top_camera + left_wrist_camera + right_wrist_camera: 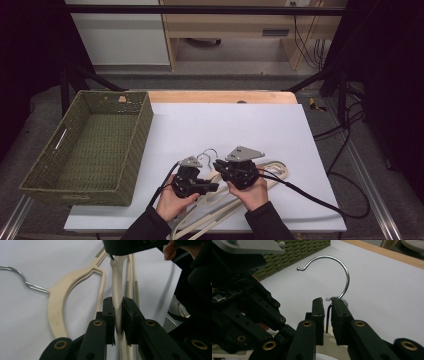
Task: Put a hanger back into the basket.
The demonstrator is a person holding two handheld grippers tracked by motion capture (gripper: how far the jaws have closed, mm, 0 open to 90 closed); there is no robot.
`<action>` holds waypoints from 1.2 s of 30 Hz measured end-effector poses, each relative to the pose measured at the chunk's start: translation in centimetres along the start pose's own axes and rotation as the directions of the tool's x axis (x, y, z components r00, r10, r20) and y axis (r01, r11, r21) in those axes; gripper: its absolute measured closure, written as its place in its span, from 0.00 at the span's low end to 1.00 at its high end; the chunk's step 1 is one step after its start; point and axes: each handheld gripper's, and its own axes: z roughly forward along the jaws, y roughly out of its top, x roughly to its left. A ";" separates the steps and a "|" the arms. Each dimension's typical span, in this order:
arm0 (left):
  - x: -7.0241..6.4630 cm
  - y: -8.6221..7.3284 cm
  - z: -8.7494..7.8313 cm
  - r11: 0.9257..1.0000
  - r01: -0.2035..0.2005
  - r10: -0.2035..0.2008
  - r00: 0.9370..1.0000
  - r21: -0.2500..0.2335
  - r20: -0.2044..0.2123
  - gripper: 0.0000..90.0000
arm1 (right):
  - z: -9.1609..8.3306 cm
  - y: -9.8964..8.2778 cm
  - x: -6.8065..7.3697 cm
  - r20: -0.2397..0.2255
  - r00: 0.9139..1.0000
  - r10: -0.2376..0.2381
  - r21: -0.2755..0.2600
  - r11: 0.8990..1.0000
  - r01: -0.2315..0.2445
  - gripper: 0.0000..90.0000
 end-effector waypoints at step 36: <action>-4.5 1.1 -8.4 0.966 -0.166 0.150 0.984 -0.196 -0.094 0.96 | -9.4 -2.3 -2.9 -0.004 1.000 0.016 -0.259 0.966 -0.017 0.09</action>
